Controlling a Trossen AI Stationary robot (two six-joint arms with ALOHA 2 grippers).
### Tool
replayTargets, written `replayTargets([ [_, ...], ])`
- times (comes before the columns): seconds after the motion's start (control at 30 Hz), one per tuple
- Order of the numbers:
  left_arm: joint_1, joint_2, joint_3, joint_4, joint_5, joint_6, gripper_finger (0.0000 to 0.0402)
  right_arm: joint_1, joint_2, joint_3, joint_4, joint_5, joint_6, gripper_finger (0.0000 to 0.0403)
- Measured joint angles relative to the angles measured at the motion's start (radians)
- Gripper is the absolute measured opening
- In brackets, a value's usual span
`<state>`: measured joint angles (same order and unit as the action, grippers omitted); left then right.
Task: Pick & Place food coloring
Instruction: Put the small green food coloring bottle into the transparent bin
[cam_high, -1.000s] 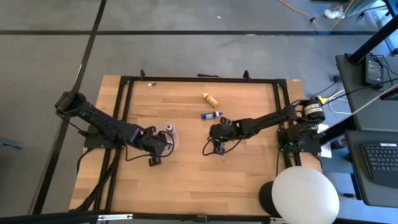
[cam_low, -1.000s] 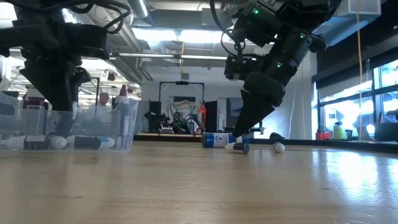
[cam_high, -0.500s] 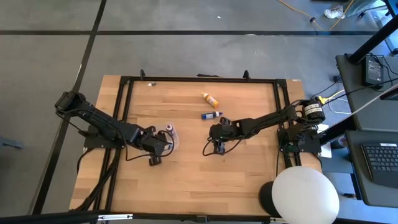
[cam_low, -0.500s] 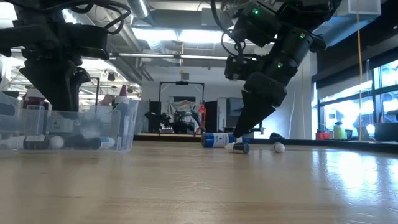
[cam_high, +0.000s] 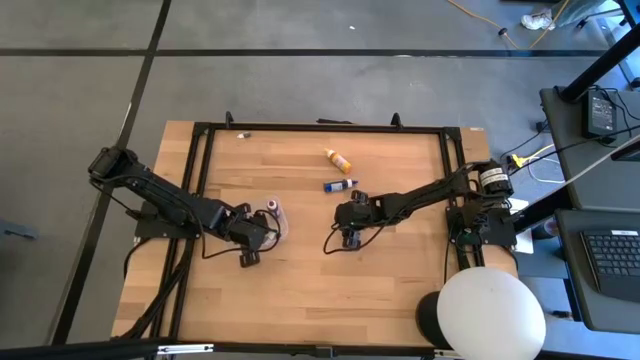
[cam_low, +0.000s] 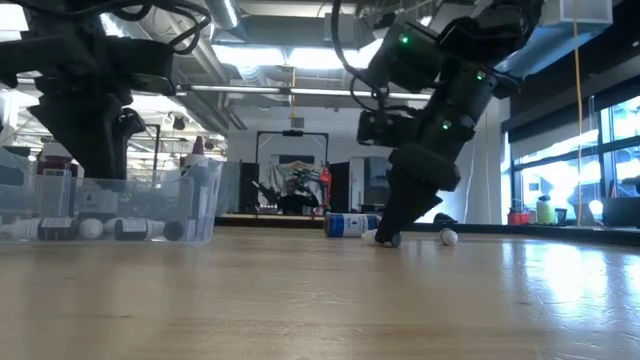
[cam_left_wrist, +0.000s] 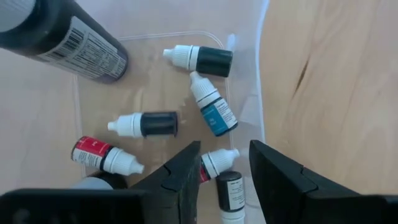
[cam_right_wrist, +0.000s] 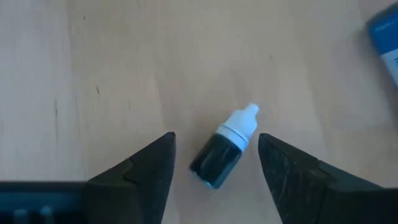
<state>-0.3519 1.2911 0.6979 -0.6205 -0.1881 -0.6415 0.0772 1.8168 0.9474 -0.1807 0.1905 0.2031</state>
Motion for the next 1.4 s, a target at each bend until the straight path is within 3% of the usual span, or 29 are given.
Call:
replayTargets([
  [0.23, -0.007, -0.063, 0.0, 0.024, -0.016, 0.007, 0.0136, -0.005, -0.002, 0.001, 0.003, -0.001, -0.002, 0.0163],
  [0.43, -0.009, -0.16, 0.001, 0.043, -0.168, 0.023, 0.0133, -0.009, -0.002, 0.001, -0.021, -0.025, 0.024, 0.011],
  [0.63, -0.009, -0.2, 0.001, 0.092, -0.302, 0.063, 0.0134, -0.012, -0.001, 0.001, -0.016, -0.027, -0.006, 0.0082],
  [0.97, -0.012, -0.194, -0.026, 0.252, -0.411, 0.205, 0.0133, -0.015, 0.0, 0.034, -0.01, -0.026, -0.061, 0.0073],
  [1.2, -0.014, -0.193, -0.108, 0.418, -0.359, 0.328, 0.0134, -0.015, 0.0, 0.142, 0.014, -0.024, -0.192, 0.0073],
  [1.4, -0.014, -0.193, -0.166, 0.533, -0.337, 0.405, 0.0129, -0.01, 0.0, 0.216, 0.201, -0.071, -0.318, 0.0073],
])
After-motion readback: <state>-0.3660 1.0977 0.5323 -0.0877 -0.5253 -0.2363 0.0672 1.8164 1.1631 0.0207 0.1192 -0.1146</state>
